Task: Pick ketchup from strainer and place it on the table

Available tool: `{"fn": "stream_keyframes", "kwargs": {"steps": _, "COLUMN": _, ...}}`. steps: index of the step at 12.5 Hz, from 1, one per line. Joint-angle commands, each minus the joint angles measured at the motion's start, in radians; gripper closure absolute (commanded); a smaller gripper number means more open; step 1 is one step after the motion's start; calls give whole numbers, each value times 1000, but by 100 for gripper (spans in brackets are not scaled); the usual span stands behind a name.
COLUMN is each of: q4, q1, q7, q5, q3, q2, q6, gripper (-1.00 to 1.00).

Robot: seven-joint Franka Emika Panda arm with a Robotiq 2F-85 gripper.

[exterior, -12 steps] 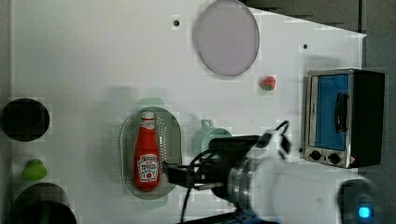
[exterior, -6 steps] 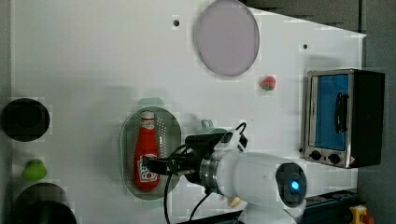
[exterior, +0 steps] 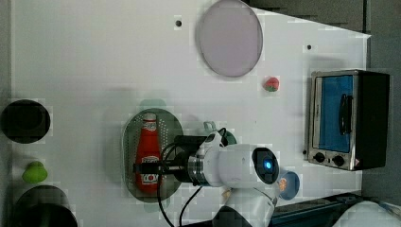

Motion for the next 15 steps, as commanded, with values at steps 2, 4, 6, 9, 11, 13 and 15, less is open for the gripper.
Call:
{"fn": "stream_keyframes", "kwargs": {"steps": 2, "q4": 32, "q1": 38, "q7": 54, "q5": 5, "q3": -47, "q2": 23, "q6": 46, "gripper": -100}}
{"fn": "stream_keyframes", "kwargs": {"steps": 4, "q4": 39, "q1": 76, "q7": 55, "q5": 5, "q3": -95, "q2": 31, "q6": 46, "gripper": -100}}
{"fn": "stream_keyframes", "kwargs": {"steps": 6, "q4": 44, "q1": 118, "q7": 55, "q5": 5, "q3": -134, "q2": 32, "q6": 46, "gripper": -68}}
{"fn": "stream_keyframes", "kwargs": {"steps": 9, "q4": 55, "q1": 142, "q7": 55, "q5": 5, "q3": -137, "q2": 29, "q6": 59, "gripper": -18}}
{"fn": "stream_keyframes", "kwargs": {"steps": 11, "q4": 56, "q1": 140, "q7": 55, "q5": 6, "q3": -129, "q2": 0, "q6": 43, "gripper": -18}}
{"fn": "stream_keyframes", "kwargs": {"steps": 13, "q4": 60, "q1": 135, "q7": 57, "q5": 12, "q3": -111, "q2": -72, "q6": -35, "gripper": -18}}
{"fn": "stream_keyframes", "kwargs": {"steps": 15, "q4": 81, "q1": 127, "q7": 70, "q5": 35, "q3": -104, "q2": -175, "q6": -147, "gripper": -18}}
